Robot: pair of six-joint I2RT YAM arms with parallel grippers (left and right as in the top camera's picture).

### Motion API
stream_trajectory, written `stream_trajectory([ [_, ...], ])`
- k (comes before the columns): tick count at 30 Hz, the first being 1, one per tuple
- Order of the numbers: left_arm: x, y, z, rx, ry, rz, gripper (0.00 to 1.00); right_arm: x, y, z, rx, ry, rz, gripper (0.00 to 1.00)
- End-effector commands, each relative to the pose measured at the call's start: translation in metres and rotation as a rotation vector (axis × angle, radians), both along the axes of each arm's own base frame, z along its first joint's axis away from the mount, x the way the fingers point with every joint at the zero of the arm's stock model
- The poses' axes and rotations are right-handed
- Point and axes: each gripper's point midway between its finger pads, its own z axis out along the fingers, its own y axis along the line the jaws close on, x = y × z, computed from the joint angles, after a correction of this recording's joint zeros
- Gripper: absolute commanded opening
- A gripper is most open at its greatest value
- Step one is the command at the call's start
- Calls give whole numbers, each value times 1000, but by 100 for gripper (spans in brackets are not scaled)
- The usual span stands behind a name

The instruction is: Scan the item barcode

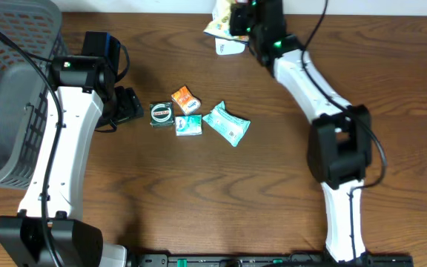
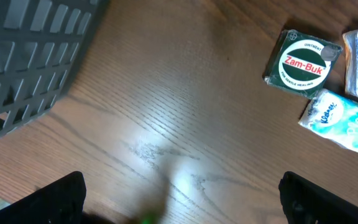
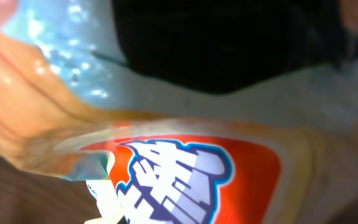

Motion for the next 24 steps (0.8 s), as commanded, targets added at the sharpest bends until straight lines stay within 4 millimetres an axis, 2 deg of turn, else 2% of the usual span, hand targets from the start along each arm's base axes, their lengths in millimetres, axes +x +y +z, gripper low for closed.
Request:
stream_trajectory([
  [1,-1,3,-2,8,11,13,98,5,11,7,-70,-80,19,1],
  [4,-1,3,-2,8,11,12,97,11,-2,13,-99,-108,-53,1],
  [9,-1,3,-2,8,11,13,98,17,-14,24,-119,-124,-66,1],
  [13,-1,3,-2,8,11,12,98,17,-39,34,-136,-98,-106,1],
  [16,-1,3,-2,8,11,12,98,15,-83,42,-198,-53,-227,1],
  [20,-1,3,-2,8,11,12,98,1,-156,48,-355,33,-343,1],
  [24,-1,3,-2,8,11,12,98,-20,-225,30,-507,181,-358,1],
])
